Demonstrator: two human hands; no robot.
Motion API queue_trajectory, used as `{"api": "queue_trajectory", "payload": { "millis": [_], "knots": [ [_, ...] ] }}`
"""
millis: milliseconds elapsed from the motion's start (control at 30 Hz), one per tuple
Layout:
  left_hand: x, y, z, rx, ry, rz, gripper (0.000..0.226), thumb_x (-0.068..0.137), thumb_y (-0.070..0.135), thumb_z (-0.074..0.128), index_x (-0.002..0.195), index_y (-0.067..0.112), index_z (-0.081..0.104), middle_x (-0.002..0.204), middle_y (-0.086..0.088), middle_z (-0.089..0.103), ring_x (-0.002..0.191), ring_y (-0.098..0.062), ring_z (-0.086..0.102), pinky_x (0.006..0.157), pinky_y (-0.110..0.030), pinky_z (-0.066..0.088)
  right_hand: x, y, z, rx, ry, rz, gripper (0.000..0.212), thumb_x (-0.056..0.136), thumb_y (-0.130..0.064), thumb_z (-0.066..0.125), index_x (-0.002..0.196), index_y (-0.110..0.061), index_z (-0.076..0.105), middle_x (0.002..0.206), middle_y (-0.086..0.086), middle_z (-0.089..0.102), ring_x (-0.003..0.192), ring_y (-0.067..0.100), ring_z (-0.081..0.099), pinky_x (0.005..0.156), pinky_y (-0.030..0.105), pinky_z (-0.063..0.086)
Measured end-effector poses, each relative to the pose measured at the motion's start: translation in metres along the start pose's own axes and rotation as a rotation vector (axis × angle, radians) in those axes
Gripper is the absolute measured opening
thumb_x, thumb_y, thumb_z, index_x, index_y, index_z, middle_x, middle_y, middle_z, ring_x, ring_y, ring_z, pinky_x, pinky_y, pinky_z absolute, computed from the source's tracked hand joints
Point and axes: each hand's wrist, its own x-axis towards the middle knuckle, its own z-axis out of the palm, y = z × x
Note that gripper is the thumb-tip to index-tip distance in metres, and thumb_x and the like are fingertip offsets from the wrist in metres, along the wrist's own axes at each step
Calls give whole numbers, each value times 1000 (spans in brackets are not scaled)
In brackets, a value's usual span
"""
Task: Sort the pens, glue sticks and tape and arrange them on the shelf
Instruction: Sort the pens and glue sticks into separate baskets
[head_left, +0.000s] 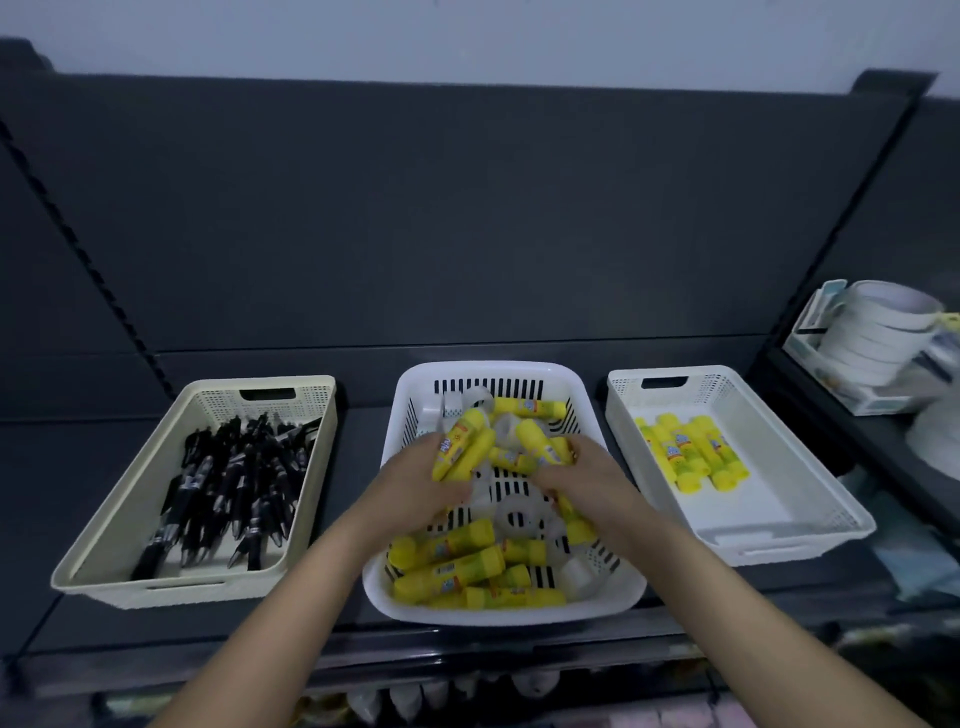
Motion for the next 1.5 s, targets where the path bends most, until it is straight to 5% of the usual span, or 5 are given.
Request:
{"api": "queue_trajectory", "payload": {
  "millis": [633,833,1000,1267,1500],
  "knots": [
    [67,139,143,-195,10,104,22,81,21,62,100,15,53,86,-3,61,78,-21,64,76,-47,58,11,35,-165,214,389,119,14,77,-3,61,87,-7,52,67,9,52,53,19,50,49,27,41],
    [119,161,195,-123,-80,-30,25,76,18,63,97,9,54,83,-7,60,70,-20,62,64,-36,58,37,54,-201,52,371,167,63,68,-19,67,125,-8,43,99,11,58,82,26,60,53,25,43],
    [139,162,221,-105,-104,-106,18,78,9,54,93,1,60,72,-11,58,61,-23,57,52,-29,49,58,57,-215,-74,354,75,29,77,-15,70,101,-12,55,75,-3,58,66,12,57,44,20,41],
    [143,162,220,139,-51,-1,23,81,10,61,104,4,62,98,-9,66,91,-23,62,72,-30,51,76,62,-224,-411,297,35,64,82,-16,62,141,-10,37,129,10,56,114,28,56,83,27,45],
    [119,147,170,213,97,140,41,83,20,69,123,16,61,119,-1,63,106,-16,59,84,-22,44,70,28,-189,-457,234,-151,52,85,-12,62,134,-12,46,122,10,57,93,19,56,77,24,40]
  ]
}}
